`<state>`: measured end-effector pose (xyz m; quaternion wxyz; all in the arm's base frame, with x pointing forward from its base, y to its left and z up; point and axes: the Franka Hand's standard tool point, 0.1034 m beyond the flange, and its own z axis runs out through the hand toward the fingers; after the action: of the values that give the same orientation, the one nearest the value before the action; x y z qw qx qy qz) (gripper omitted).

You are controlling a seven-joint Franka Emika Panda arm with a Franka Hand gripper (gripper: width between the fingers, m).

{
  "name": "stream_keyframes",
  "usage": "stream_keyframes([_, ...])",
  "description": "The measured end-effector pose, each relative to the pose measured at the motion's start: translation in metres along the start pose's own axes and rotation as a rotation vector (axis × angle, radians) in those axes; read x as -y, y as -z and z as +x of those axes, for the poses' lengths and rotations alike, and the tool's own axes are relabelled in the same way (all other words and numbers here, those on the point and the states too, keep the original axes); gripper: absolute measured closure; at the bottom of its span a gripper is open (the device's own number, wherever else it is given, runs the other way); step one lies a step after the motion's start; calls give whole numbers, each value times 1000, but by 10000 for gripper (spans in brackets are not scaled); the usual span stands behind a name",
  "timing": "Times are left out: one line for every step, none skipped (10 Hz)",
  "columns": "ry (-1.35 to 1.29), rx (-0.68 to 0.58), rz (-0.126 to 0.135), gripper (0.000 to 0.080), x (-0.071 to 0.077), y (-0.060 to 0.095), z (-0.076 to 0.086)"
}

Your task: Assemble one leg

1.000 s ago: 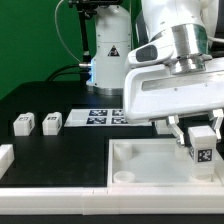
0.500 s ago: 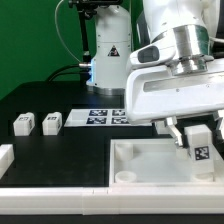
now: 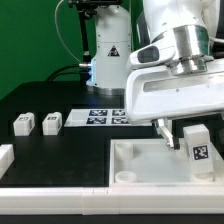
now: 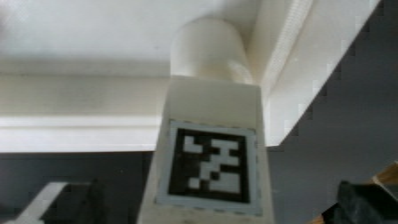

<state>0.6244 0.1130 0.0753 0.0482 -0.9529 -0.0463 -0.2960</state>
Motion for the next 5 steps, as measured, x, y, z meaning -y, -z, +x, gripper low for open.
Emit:
stream_keyframes([0,0,0,151,0,0,0])
stream_keyframes([0,0,0,151,0,0,0])
stream_keyframes([-3,26,2,151,-2,3,1])
stream_keyframes([-8,54,2,151,-8,9,7])
stream_keyframes([-17,112,10,151,-13,12,10])
